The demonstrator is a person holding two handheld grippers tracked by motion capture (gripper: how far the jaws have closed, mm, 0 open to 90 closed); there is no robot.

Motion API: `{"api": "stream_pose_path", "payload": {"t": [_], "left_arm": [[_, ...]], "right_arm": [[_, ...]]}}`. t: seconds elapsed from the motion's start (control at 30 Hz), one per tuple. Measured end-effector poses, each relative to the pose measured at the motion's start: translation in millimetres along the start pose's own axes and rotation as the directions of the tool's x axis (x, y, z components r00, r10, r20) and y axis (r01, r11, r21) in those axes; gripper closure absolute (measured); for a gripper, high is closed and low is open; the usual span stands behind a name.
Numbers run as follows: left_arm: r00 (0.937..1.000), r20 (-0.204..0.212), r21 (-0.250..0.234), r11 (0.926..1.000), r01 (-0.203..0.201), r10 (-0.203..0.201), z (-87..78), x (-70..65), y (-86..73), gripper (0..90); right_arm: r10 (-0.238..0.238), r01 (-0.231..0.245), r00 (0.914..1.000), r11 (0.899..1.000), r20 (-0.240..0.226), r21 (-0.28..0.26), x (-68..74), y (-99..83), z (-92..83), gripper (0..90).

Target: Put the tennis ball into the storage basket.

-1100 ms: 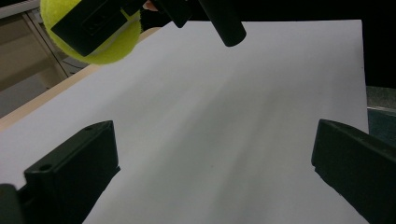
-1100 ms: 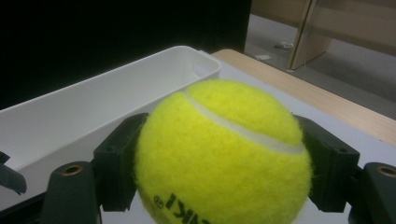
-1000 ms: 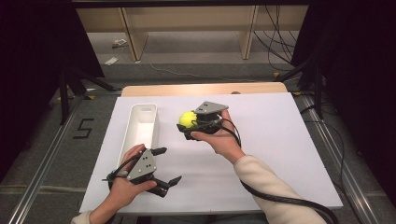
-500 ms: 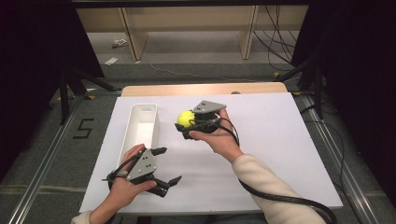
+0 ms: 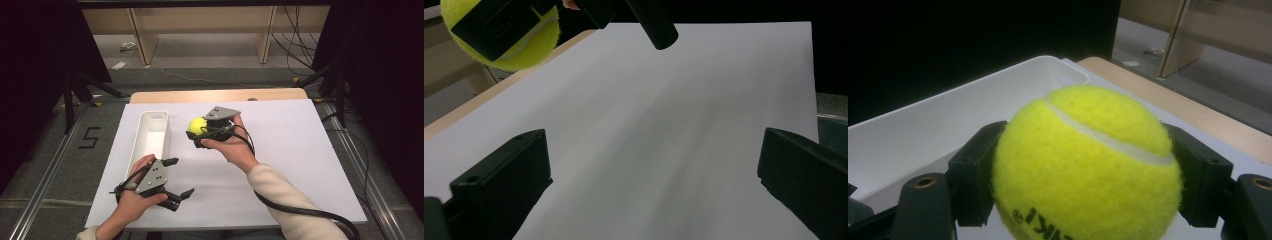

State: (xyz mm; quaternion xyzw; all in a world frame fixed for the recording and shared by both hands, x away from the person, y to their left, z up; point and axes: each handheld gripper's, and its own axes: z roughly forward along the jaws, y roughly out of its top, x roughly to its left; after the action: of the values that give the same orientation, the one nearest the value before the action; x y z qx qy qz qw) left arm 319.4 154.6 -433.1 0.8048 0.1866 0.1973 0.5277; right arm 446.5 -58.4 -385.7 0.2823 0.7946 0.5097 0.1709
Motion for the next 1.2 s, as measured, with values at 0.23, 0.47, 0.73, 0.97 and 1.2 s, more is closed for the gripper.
{"api": "stream_pose_path", "payload": {"t": [0.23,0.47,0.73,0.97,1.2], "left_arm": [[1.0000,0.000,0.001,1.0000,-0.001,0.001,0.1,0.0,0.1,0.1],[1.0000,0.001,0.001,1.0000,-0.001,0.001,0.1,0.0,0.0,0.1],[1.0000,0.001,0.000,1.0000,-0.001,0.001,0.0,0.0,0.1,0.1],[1.0000,0.000,-0.001,1.0000,0.000,0.000,0.0,0.0,0.1,0.1],[1.0000,0.001,-0.001,1.0000,0.000,0.000,-0.1,0.0,0.1,0.1]], "right_arm": [[0.003,-0.003,1.0000,1.000,-0.005,-0.001,2.1,0.5,2.3,26.1],[-0.005,0.005,1.0000,1.000,-0.008,0.001,3.8,3.0,4.6,26.1],[-0.008,0.008,0.9999,1.000,-0.014,0.003,6.5,4.8,7.3,26.1],[-0.014,0.014,0.9997,1.000,-0.017,0.003,9.2,7.1,10.2,26.1],[-0.018,0.018,0.9996,1.000,-0.022,0.007,10.8,7.2,12.9,26.1]]}}
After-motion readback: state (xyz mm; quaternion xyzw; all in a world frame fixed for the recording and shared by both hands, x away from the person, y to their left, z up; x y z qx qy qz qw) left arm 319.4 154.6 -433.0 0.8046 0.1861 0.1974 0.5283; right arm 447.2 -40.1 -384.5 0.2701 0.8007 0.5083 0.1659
